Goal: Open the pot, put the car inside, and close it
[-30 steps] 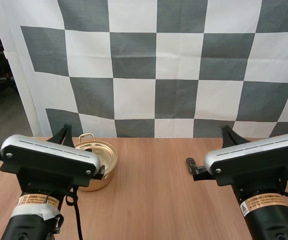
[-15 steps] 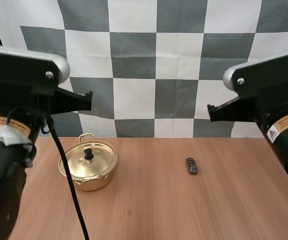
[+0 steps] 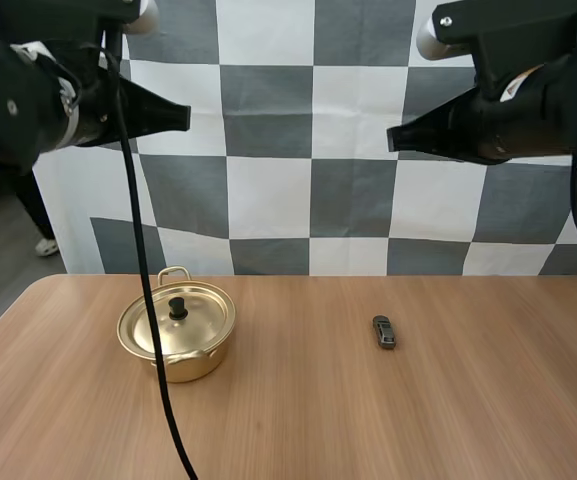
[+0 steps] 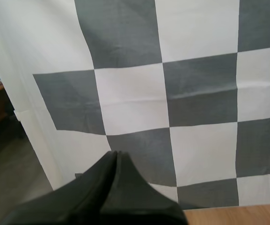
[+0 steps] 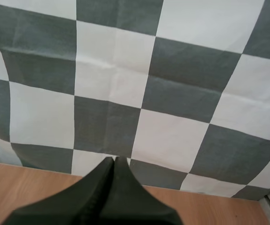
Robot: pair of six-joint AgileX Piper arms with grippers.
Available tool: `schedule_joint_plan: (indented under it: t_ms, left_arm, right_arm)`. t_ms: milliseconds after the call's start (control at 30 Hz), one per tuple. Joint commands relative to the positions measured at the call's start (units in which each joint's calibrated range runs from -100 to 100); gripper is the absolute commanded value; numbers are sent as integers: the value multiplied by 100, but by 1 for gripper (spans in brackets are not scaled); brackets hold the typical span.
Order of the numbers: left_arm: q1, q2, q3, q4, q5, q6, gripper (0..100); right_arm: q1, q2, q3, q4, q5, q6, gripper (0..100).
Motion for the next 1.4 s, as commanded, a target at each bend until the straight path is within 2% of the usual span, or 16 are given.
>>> schedule_joint_plan:
  t_ms: [0,333,567,633,733,833,1000,1167,1367]
  left_arm:
    - [5,1180,-2306,-2,5232,-4,0]
    - [5,1149,-1265,206,5232,178,0]
    - [5,1120,-1142,125,5232,592,1]
    - [5,1135,-1142,125,5232,730,11]
    - [5,1242,-1142,125,5232,1093,44]
    - [5,1352,-1142,52,5232,1634,99]
    - [5,1365,-1142,-71,5232,1853,100]
    - [5,1701,-1106,-688,5232,1683,100]
    - [19,2268,-214,-668,5232,1599,100]
  right_arm:
    - [6,976,-2471,5,3822,-4,0]
    - [6,976,-2471,16,3822,-4,0]
    - [6,976,-2471,154,3822,-4,0]
    - [6,976,-2471,210,3822,-4,0]
    - [6,976,-2471,289,3822,-90,0]
    - [6,976,-2471,364,3822,-119,0]
    - [6,976,-2471,428,3822,-140,0]
    - [6,976,-2471,439,3822,-140,0]
    - [6,976,-2471,439,3822,-140,0]
